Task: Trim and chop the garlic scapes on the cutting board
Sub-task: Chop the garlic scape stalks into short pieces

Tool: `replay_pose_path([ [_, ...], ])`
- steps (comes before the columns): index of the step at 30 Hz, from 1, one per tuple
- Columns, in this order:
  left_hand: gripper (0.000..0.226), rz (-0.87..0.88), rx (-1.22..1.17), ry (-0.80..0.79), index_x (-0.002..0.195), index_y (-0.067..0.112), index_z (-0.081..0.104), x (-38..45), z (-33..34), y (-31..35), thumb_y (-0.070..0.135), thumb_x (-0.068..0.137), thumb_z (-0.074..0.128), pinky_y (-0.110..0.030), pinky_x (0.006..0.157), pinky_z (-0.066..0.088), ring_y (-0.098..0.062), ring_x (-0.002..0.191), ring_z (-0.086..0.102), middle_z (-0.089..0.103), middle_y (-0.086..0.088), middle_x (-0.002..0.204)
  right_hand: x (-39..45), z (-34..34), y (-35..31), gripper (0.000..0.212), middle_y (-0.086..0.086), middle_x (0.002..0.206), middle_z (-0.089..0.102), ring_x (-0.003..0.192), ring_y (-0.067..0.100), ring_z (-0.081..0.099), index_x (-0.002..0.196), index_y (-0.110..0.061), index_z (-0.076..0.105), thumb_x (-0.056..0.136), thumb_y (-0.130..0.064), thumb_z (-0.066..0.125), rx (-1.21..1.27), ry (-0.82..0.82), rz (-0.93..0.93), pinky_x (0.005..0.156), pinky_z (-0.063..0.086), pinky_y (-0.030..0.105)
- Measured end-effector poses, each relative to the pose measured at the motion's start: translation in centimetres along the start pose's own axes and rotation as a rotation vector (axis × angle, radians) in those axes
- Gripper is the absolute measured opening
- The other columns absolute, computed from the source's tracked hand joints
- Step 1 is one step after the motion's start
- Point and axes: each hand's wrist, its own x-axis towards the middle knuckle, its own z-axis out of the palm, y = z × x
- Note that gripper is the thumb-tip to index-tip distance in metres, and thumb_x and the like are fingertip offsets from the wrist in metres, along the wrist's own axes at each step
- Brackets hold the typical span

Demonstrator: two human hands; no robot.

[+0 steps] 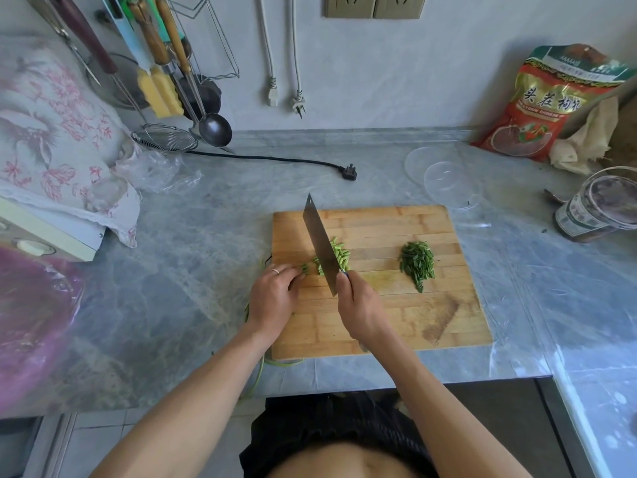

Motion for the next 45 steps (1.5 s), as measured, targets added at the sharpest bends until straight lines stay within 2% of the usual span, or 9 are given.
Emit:
replay_pose_path([
  [9,0.016,0.019,0.038,-0.03,0.1,0.007,0.077,-0.3,0.0,-0.3,0.005,0.086,0.072,-0.039,0.07,0.058,-0.024,0.094,0.066,0.073,-0.002,0.1,-0.8,-1.0,0.4,0.033,-0.002,0.06,0.049,0.053,0.015,0.043,0.084,-0.012,0.049,0.103,-0.032,0.032,-0.012,-0.002,-0.007,0.049,0.033,0.027],
  [12,0.023,0.017,0.045,-0.042,0.103,0.009,0.076,-0.5,0.0,-0.2,0.0,0.083,0.07,-0.038,0.069,0.058,-0.025,0.092,0.065,0.071,-0.001,0.099,-1.4,-0.3,-0.3,0.029,-0.002,0.06,0.049,0.056,0.022,0.046,0.081,-0.018,0.044,0.103,-0.033,0.034,-0.069,-0.018,-0.05,0.056,0.037,0.038],
  [15,0.029,-0.013,0.025,-0.039,0.104,0.013,0.077,-0.2,-0.4,0.0,-0.002,0.08,0.068,-0.037,0.069,0.057,-0.026,0.091,0.066,0.073,0.0,0.098,-2.2,0.6,-0.7,0.029,0.001,0.061,0.048,0.056,0.026,0.043,0.079,-0.016,0.042,0.104,-0.031,0.036,-0.063,-0.04,-0.085,0.056,0.034,0.04],
  [23,0.02,-0.16,-0.028,-0.047,0.097,0.025,0.077,0.0,-0.5,-0.2,0.021,0.088,0.06,-0.034,0.064,0.05,-0.025,0.082,0.066,0.073,-0.002,0.085,-3.4,2.1,-1.2,0.03,0.013,0.064,0.049,0.057,0.042,0.044,0.078,-0.01,0.042,0.104,-0.025,0.037,-0.082,-0.018,-0.088,0.053,0.038,0.048],
  [30,0.012,-0.227,-0.069,-0.055,0.09,0.02,0.076,0.4,-1.0,0.4,0.012,0.087,0.067,-0.03,0.064,0.044,-0.023,0.083,0.064,0.073,-0.001,0.084,-3.2,2.5,-1.2,0.033,0.008,0.058,0.048,0.043,0.024,0.038,0.081,-0.016,0.041,0.104,-0.037,0.03,-0.158,-0.054,-0.033,0.043,0.025,0.034],
  [33,0.012,-0.225,-0.094,-0.064,0.089,0.019,0.076,0.4,-1.1,0.3,0.012,0.087,0.067,-0.031,0.064,0.045,-0.023,0.082,0.063,0.073,-0.001,0.084,-3.1,2.3,-1.5,0.031,0.003,0.068,0.05,0.05,0.02,0.041,0.088,-0.02,0.04,0.103,-0.042,0.024,-0.233,-0.093,-0.037,0.049,0.027,0.028],
  [36,0.011,-0.223,-0.106,-0.067,0.09,0.018,0.076,0.4,-1.1,0.4,0.014,0.087,0.067,-0.032,0.064,0.047,-0.023,0.082,0.064,0.073,-0.001,0.084,-3.1,1.9,-1.7,0.031,0.001,0.074,0.051,0.062,0.022,0.046,0.099,-0.019,0.044,0.102,-0.043,0.024,-0.268,-0.133,0.007,0.061,0.035,0.029],
  [40,0.008,-0.234,-0.114,-0.053,0.091,0.017,0.077,0.4,-1.1,0.5,0.013,0.086,0.071,-0.032,0.068,0.048,-0.022,0.085,0.064,0.074,-0.002,0.085,-3.5,1.6,-1.2,0.03,-0.001,0.051,0.041,0.039,0.017,0.033,0.083,-0.016,0.042,0.104,-0.035,0.033,-0.113,-0.029,-0.051,0.043,0.024,0.031],
  [45,0.01,-0.197,-0.095,-0.038,0.093,0.014,0.077,-0.1,-1.0,0.5,0.012,0.084,0.074,-0.031,0.067,0.05,-0.023,0.087,0.065,0.074,-0.002,0.085,-2.7,1.0,-0.5,0.025,-0.002,0.062,0.037,0.042,0.018,0.029,0.083,-0.017,0.039,0.105,-0.027,0.033,-0.145,-0.002,-0.042,0.048,0.021,0.034],
])
